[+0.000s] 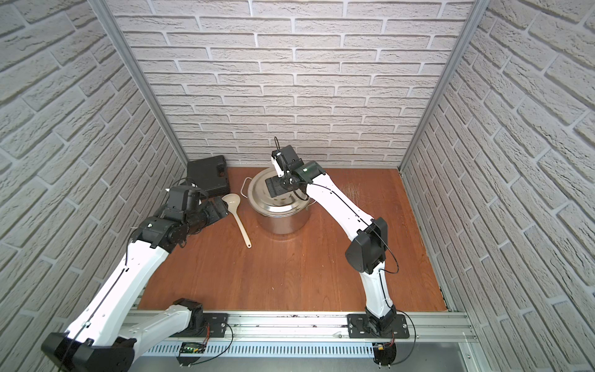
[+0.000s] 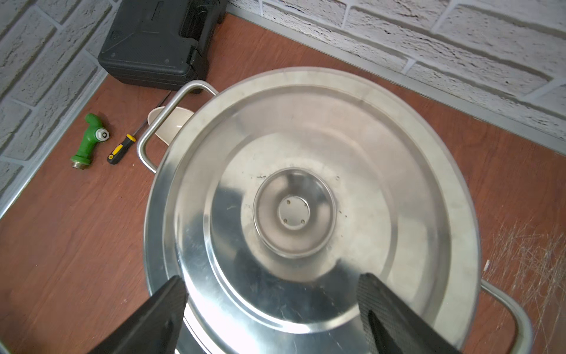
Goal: Stir the soup with a spoon
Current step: Pick up the lid from the pan.
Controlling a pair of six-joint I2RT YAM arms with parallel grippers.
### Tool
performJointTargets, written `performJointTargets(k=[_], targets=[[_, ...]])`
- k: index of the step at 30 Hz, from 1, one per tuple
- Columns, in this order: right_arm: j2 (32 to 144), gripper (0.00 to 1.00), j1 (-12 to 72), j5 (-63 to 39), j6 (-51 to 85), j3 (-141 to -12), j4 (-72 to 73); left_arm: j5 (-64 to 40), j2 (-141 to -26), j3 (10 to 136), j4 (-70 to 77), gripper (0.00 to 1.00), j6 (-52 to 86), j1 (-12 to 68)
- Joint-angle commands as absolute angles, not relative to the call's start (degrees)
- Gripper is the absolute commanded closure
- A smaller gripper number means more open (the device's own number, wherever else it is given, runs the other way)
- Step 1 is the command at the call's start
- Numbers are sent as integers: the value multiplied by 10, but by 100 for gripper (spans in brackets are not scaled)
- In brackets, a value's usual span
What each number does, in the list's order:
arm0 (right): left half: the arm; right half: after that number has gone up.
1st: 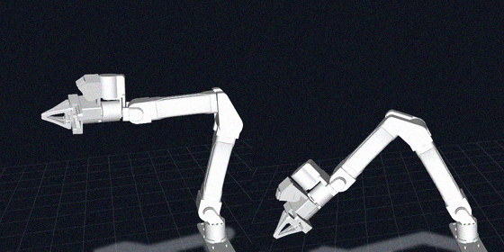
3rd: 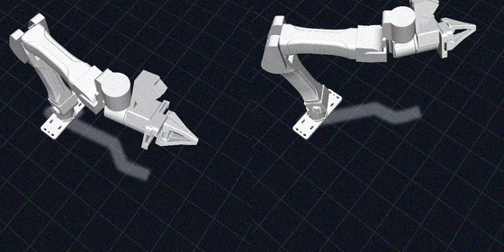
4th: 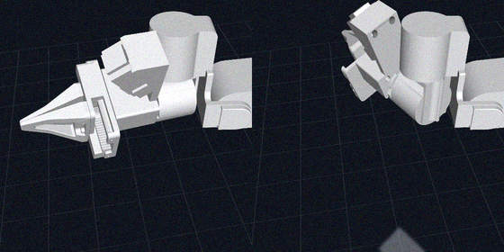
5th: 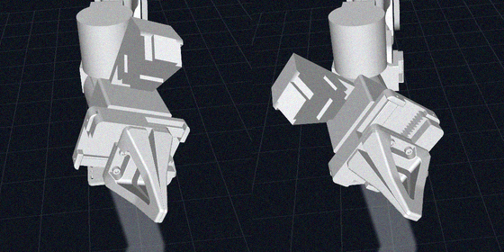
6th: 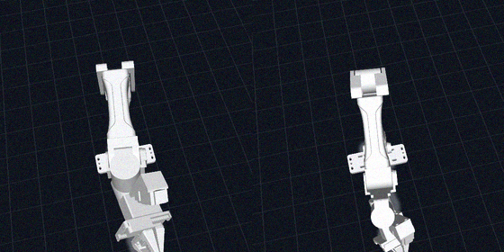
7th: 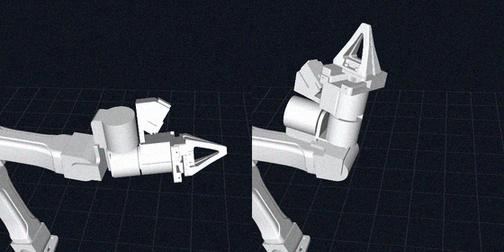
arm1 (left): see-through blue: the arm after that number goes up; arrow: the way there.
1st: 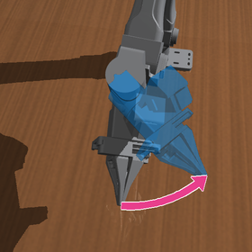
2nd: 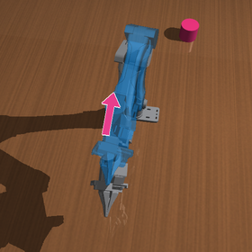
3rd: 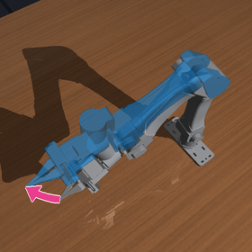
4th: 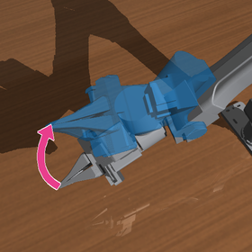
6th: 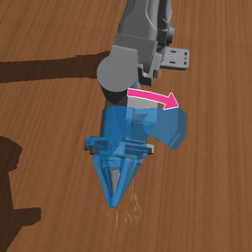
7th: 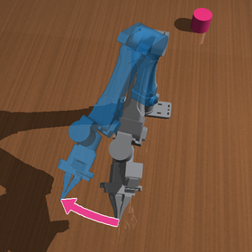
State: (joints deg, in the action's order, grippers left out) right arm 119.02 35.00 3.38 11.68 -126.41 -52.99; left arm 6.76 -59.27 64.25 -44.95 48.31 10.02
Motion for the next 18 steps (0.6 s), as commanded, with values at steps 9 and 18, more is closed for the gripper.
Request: performJointTargets(k=[9, 18], targets=[[1242, 10, 353, 80, 114, -1309, -545, 61, -600, 640, -443, 1, 482, 77], [1268, 19, 353, 77, 118, -1325, -534, 58, -621, 649, -441, 2, 482, 76]])
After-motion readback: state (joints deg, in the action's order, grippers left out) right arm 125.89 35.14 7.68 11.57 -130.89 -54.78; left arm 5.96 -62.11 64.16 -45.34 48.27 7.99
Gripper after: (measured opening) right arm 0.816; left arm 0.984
